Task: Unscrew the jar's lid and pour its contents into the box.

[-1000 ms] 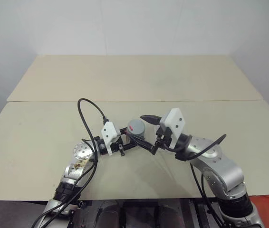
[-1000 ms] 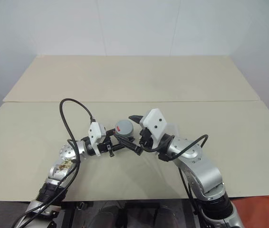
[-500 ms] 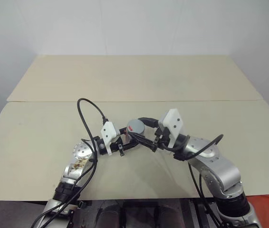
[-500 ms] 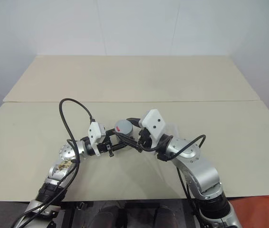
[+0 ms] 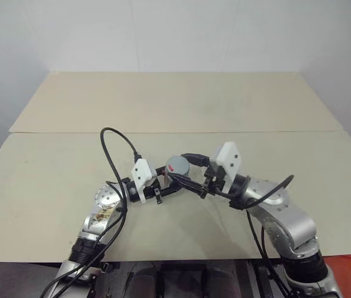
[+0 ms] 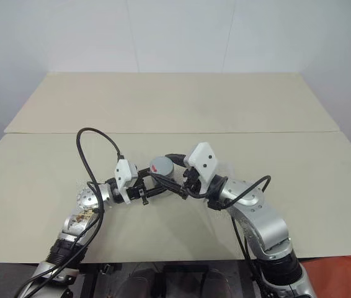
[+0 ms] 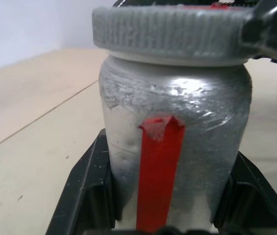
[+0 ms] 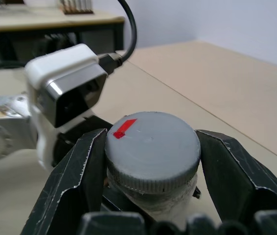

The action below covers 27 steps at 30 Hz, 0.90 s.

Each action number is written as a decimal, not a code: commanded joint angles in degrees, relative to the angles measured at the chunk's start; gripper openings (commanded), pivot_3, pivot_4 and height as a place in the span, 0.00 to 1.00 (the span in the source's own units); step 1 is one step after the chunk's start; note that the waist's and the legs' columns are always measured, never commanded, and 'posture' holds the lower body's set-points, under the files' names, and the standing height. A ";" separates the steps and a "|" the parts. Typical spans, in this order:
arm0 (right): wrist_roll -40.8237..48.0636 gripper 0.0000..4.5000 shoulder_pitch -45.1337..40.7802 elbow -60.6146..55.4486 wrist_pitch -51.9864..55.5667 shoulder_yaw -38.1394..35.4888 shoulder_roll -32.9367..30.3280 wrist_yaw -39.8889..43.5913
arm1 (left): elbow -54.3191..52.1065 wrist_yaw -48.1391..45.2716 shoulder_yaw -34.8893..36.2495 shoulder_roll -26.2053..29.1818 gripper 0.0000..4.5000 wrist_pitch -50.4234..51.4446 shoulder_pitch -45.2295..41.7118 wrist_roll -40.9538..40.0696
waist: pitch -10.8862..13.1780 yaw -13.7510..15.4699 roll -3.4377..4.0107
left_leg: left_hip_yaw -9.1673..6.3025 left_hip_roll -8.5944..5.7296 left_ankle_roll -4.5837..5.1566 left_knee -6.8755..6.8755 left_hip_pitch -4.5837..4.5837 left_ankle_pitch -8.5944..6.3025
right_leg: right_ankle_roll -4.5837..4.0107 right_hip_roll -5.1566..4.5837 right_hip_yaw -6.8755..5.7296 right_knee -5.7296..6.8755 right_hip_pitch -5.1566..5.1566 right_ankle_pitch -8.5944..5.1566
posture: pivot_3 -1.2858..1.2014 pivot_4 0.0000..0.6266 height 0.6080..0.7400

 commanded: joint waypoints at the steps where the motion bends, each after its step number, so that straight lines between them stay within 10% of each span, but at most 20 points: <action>1: 3.40 0.61 -0.14 -1.28 -4.09 -2.66 -0.30 3.46 | -2.22 -1.68 0.13 0.76 0.44 1.02 0.39 -1.70 | 0.00 -0.02 0.00 | 0.00 0.00 0.00 0.00 0.01 0.00 | 0.00 0.00 0.00 0.00 0.00 0.00 | 0.52 0.24 1.00; 10: 12.19 0.61 -0.52 2.22 -0.31 -8.57 2.17 1.01 | -3.54 -2.44 0.09 0.57 0.44 1.42 1.05 -2.49 | 0.00 0.01 0.00 | 0.00 0.01 0.00 0.00 0.01 0.00 | 0.00 0.00 0.00 0.00 0.01 0.00 | 0.52 0.24 1.00; 27: 0.22 0.61 12.65 -13.59 26.85 -27.95 -6.66 -35.19 | -0.64 4.11 -1.37 -2.21 0.44 3.89 -3.43 2.28 | -0.02 0.24 0.04 | 0.01 0.00 -0.02 -0.01 -0.03 0.01 | 0.00 -0.01 0.01 -0.03 -0.01 0.00 | 0.52 0.24 1.00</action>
